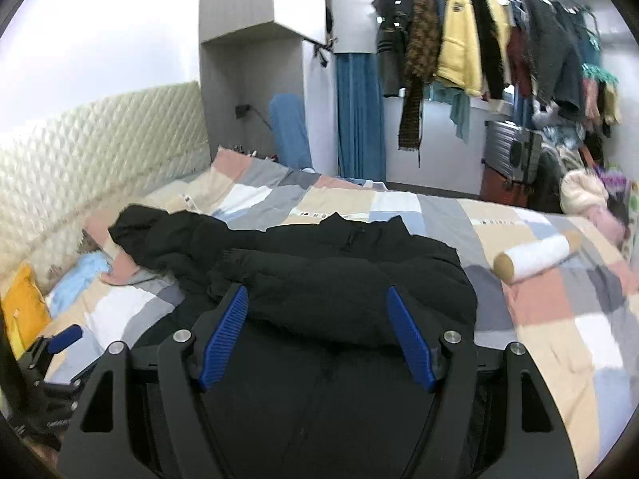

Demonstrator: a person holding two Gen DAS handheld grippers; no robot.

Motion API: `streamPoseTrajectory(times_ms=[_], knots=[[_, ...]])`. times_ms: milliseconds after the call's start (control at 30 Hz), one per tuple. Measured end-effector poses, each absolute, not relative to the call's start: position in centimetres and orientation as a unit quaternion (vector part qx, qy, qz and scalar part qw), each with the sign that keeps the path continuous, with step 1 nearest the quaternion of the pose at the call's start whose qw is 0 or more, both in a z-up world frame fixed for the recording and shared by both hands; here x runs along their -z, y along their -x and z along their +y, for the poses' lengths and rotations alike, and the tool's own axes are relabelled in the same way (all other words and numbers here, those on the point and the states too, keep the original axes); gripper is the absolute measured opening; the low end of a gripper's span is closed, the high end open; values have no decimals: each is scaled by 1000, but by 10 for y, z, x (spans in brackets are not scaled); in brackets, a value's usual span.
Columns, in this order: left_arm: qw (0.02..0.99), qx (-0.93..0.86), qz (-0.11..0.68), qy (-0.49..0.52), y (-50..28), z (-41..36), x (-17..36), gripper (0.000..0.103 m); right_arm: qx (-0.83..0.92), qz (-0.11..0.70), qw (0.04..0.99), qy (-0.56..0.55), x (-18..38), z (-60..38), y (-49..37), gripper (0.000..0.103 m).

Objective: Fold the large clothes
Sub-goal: 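Open the right tool to release the sleeve and withdraw it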

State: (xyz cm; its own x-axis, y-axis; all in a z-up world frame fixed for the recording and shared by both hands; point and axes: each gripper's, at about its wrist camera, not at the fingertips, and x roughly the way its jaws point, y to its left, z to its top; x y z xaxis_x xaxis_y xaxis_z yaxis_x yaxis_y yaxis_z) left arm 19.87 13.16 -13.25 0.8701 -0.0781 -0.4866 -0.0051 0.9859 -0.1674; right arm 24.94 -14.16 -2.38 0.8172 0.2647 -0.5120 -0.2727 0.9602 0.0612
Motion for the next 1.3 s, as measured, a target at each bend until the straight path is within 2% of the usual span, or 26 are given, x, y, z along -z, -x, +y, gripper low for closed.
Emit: streamPoseTrajectory(times_ms=[167, 367, 533, 1133, 1233, 1300], knots=[[964, 34, 252, 80, -190, 120, 132, 102, -126, 268, 954, -45, 28, -187, -215, 75], [966, 43, 245, 74, -185, 108, 132, 102, -88, 265, 960, 11, 46, -208, -173, 78], [964, 44, 254, 70, -186, 105, 138, 102, -86, 283, 955, -15, 66, -234, -147, 79], [946, 84, 291, 119, -202, 84, 156, 103, -122, 294, 947, -46, 85, -246, -101, 82], [940, 86, 296, 145, -209, 90, 154, 103, -116, 298, 946, -52, 88, -251, -95, 88], [934, 84, 304, 168, -218, 103, 150, 103, -108, 302, 945, -56, 93, -255, -93, 97]])
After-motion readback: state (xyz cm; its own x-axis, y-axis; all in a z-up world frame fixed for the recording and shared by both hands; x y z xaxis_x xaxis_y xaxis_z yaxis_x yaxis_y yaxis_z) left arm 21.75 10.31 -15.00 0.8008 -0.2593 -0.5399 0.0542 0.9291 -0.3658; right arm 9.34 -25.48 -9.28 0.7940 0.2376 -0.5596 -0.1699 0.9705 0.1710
